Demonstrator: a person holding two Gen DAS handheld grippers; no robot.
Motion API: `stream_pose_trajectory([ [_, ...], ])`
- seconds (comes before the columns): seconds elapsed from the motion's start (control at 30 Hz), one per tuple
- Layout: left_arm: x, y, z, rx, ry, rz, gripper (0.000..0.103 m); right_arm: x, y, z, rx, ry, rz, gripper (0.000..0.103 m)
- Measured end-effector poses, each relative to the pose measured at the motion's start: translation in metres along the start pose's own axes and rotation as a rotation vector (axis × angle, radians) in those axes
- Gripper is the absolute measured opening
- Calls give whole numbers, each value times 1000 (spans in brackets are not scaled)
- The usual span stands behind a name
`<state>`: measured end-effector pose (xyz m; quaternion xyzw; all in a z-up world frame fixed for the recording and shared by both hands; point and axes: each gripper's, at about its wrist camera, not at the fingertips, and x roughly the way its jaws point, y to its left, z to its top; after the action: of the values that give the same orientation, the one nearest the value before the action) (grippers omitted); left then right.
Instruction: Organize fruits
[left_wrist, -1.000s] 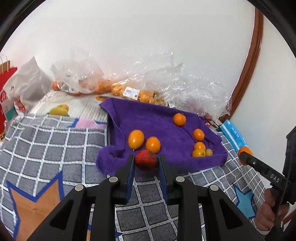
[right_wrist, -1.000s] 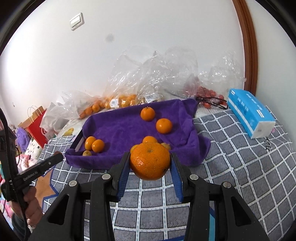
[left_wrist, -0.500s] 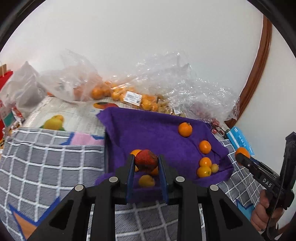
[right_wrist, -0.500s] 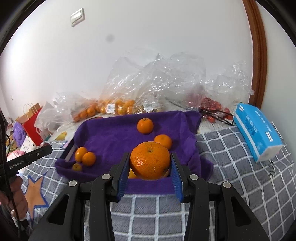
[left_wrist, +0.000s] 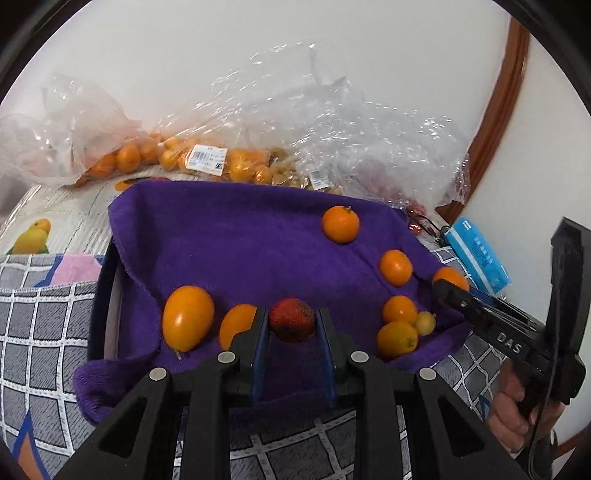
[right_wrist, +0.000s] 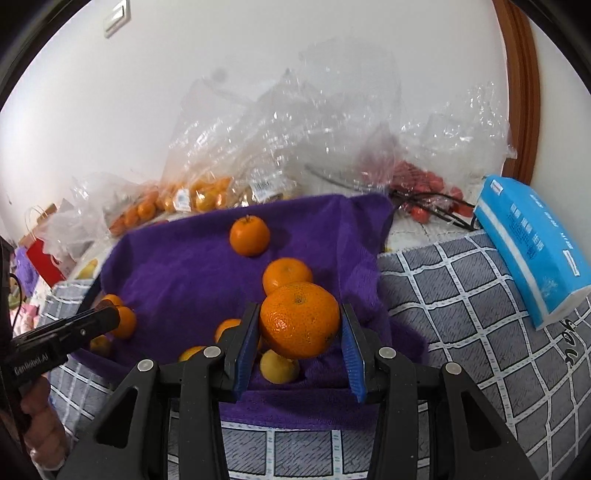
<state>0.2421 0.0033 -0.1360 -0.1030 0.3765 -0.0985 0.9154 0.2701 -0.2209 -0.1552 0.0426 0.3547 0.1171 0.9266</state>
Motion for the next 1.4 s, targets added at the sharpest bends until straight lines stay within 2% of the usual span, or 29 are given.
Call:
stream_pose_trajectory([
  [0.2, 2, -4, -2, 13, 3, -26, 24, 7, 1, -1, 26, 7, 30, 42],
  [0.3, 6, -3, -3, -1, 16, -25, 24, 11, 8, -2, 0, 4, 1, 42],
  [0.67, 16, -1, -4, 2, 36, 2, 25, 9, 11, -4, -11, -14, -1, 43],
  [0.8, 9, -6, -3, 26, 24, 10, 35, -3, 9, -5, 2, -60, -35, 56],
  [0.83, 4, -8, -1, 32, 17, 10, 39, -10, 9, -4, 1, -87, -46, 57],
  [0.87, -2, -8, 1, 30, 6, 10, 49, -17, 9, -3, -1, -108, -47, 59],
  [0.93, -19, -7, 3, 12, -16, 20, 59, -31, 12, 1, -1, -125, -70, 62],
  [1.1, -72, -9, -2, 22, -59, 58, 62, -76, 31, 6, 4, -102, -67, 68],
  [1.4, -158, -10, -32, 5, -116, 166, 84, -152, 68, -21, -4, -69, -98, 69],
])
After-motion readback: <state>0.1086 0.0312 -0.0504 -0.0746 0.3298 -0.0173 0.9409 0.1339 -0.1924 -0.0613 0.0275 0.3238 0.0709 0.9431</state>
